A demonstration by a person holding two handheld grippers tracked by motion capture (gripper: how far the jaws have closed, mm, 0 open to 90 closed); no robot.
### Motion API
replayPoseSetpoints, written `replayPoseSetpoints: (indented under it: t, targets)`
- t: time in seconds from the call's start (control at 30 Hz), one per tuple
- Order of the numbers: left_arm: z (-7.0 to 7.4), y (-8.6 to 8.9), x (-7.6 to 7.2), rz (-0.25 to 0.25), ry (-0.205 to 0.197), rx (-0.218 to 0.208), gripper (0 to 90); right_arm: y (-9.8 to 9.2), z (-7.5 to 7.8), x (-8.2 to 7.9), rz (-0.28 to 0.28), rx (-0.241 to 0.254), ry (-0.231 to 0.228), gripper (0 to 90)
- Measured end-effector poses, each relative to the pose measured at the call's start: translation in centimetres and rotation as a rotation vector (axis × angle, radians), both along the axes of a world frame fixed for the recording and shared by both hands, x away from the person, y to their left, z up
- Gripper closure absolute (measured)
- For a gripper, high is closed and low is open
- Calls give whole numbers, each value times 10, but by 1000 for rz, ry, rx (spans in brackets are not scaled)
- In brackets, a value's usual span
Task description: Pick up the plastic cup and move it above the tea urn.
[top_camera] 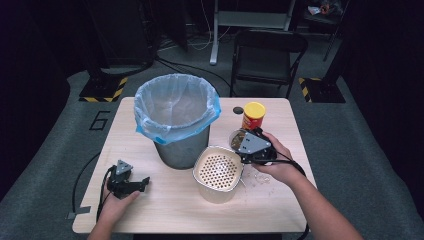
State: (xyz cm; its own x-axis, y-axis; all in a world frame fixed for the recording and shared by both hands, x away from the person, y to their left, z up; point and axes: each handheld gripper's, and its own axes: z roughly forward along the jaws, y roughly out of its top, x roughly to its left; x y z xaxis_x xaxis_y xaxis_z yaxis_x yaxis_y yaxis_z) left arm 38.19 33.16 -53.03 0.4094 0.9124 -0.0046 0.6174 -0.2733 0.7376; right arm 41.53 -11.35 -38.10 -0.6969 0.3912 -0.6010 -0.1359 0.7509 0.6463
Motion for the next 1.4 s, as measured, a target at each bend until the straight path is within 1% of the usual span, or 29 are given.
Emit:
replayPoseSetpoints:
  t: [0.07, 0.13, 0.37, 0.6, 0.63, 0.67, 0.7, 0.73, 0.77, 0.8, 0.83, 0.87, 0.9, 0.93, 0.97, 1.03, 1.07, 1.1, 1.13, 1.17, 1.2, 1.23, 1.27, 1.3, 1.33, 1.37, 1.4]
  targets:
    - [0, 0, 0, 0, -1, 0, 129, 1, 0, 0, 0, -9, -15, 357]
    - [0, 0, 0, 0, 0, 1, 129, 1, 0, -1, 2, -31, -38, 357]
    - [0, 0, 0, 1, 0, -2, 129, 5, -2, -3, 21, -58, -60, 359]
    - [0, 0, 0, 1, 1, -3, 129, 19, -4, -9, 39, -143, -150, 360]
    - [0, 0, 0, 0, 2, -3, 129, 22, -5, -10, 37, -175, -185, 361]
    - [0, 0, 0, 0, 2, -5, 129, 24, -6, -11, 38, -198, -209, 361]
    - [0, 0, 0, -1, 2, -5, 129, 28, -8, -12, 43, -231, -239, 361]
    - [0, 0, 0, 0, 2, -6, 129, 30, -10, -14, 42, -249, -255, 361]
    - [0, 0, 0, -1, 2, -6, 129, 34, -12, -16, 42, -283, -289, 362]
    - [0, 0, 0, -1, 2, -8, 128, 36, -14, -17, 42, -305, -314, 362]
    - [0, 0, 0, -9, 4, -5, 129, 39, -17, -20, 42, -343, -350, 362]
    - [-1, -1, 0, -4, -8, -12, 129, 41, -18, -21, 45, -371, -375, 362]
    - [-1, -1, 0, -6, -7, -11, 129, 43, -21, -24, 50, -404, -413, 362]
    - [-1, -1, 0, -6, -7, -12, 129, 45, -23, -26, 55, -430, -441, 362]
    - [-1, -1, 0, -6, -7, -12, 129, 48, -25, -29, 60, -469, -480, 363]
    - [-1, -1, 0, -6, -7, -12, 129, 51, -30, -34, 58, -515, -545, 363]
    - [-1, -1, 0, -6, -7, -12, 129, 53, -30, -35, 77, -554, -577, 363]
    - [-1, -1, 0, -6, -7, -11, 129, 55, -33, -38, 75, -592, -632, 363]
    - [-1, -1, 0, -6, -7, -11, 129, 57, -32, -38, 101, -648, -666, 363]
    - [-1, -1, 0, -6, -7, -12, 129, 58, -35, -40, 103, -684, -705, 363]
    - [-1, -1, 0, -6, -7, -11, 129, 59, -37, -40, 116, -712, -718, 363]
    - [-1, -1, 0, -6, -7, -11, 129, 60, -40, -41, 118, -740, -733, 363]
    - [-1, -1, 0, -6, -7, -12, 129, 61, -41, -42, 117, -766, -766, 362]
    - [-1, -1, 0, -6, -7, -11, 129, 62, -42, -41, 142, -807, -780, 362]
    - [-1, -1, 0, -6, -7, -12, 129, 64, -41, -41, 159, -843, -774, 362]
    - [-1, -1, 0, -7, -7, -11, 129, 63, -42, -41, 161, -862, -784, 362]
    - [-1, -1, 0, -6, -7, -11, 129, 63, -42, -42, 169, -885, -807, 362]
